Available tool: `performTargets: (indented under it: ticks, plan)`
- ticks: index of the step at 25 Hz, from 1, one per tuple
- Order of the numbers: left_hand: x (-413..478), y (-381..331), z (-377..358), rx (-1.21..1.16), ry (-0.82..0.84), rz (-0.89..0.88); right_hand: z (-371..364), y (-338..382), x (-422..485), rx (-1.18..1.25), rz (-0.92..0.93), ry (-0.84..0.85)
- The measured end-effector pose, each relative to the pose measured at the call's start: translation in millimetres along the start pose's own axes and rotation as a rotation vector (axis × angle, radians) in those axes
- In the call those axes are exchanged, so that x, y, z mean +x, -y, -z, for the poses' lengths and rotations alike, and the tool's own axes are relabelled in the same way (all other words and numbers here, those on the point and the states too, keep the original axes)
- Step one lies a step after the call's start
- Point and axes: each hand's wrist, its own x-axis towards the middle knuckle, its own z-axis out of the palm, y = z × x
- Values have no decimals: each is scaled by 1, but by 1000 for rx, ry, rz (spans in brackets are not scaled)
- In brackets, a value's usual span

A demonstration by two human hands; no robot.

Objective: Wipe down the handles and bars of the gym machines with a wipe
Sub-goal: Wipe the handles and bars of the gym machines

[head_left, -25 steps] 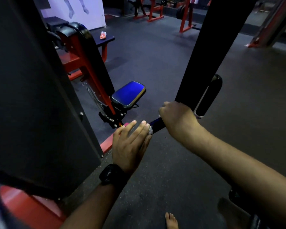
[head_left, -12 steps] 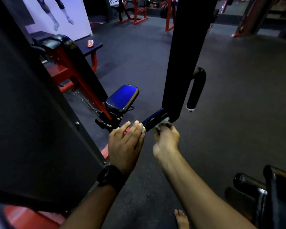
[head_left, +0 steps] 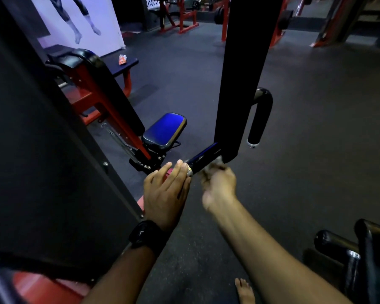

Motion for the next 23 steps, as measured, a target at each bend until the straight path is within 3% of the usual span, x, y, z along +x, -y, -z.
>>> performTargets:
  ticks: [10,14,18,20,23]
  plan:
    - [-4,-2,2,8,19,6,10,-13,2,-170,23,90]
    - [0,-3,3,17,35,18,5,-7,8,-64,64,-1]
    - [2,-2,5,15,39,16,6,-7,6,-118,29,67]
    - [1,-4,4,10,45,27,8,-3,8,-106,122,8]
    - [-1,-3,7,27,68,21,11,-8,5,-379,374,70]
